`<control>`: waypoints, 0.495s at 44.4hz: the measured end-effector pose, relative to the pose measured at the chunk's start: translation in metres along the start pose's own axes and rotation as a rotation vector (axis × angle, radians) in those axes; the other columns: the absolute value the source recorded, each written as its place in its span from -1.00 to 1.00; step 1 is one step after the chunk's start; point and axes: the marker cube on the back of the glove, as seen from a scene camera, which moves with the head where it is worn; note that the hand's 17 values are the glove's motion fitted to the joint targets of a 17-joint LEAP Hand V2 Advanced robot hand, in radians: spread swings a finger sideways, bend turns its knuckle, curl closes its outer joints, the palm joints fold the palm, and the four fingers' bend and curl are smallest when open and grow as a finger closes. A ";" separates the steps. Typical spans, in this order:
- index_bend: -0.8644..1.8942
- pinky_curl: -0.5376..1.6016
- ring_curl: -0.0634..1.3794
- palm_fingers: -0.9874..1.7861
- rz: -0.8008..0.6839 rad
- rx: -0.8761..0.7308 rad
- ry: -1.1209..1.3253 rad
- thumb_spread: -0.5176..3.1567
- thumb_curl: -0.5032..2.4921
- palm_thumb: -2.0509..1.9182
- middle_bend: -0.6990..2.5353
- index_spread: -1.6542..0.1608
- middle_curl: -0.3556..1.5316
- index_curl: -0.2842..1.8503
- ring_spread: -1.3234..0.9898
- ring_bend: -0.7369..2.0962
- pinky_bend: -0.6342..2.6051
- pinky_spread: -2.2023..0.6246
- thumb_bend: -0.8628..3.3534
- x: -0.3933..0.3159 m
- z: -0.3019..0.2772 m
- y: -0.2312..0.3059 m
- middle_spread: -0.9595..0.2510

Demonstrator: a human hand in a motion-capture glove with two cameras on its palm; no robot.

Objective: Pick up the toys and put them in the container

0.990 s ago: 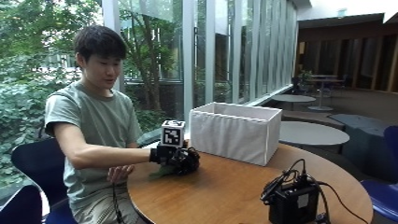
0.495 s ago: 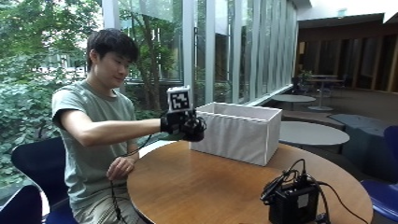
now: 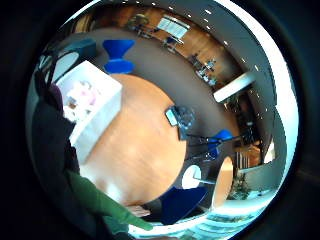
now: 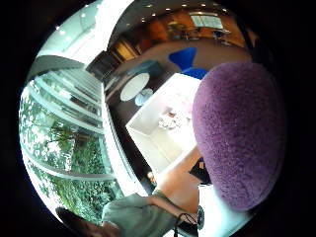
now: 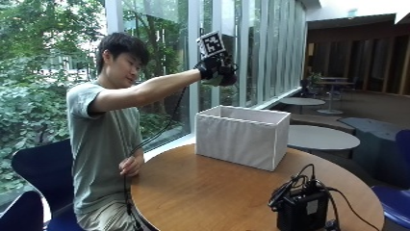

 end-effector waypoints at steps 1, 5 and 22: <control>-0.16 -0.10 -0.12 0.42 0.009 -0.002 -0.004 -0.36 -0.15 0.37 -0.12 0.50 0.24 -0.61 -0.13 0.46 0.14 0.30 -0.54 -0.013 0.002 -0.007 0.11; -0.17 -0.09 -0.12 0.42 -0.175 -0.014 0.006 -0.37 -0.13 0.37 -0.13 0.49 0.26 -0.61 -0.14 0.45 0.14 0.30 -0.54 -0.057 0.019 -0.020 0.09; -0.23 -0.08 -0.12 0.37 -0.270 -0.252 0.050 -0.39 -0.09 0.37 -0.20 0.47 0.34 -0.61 -0.14 0.44 0.13 0.29 -0.57 -0.119 0.107 -0.024 0.05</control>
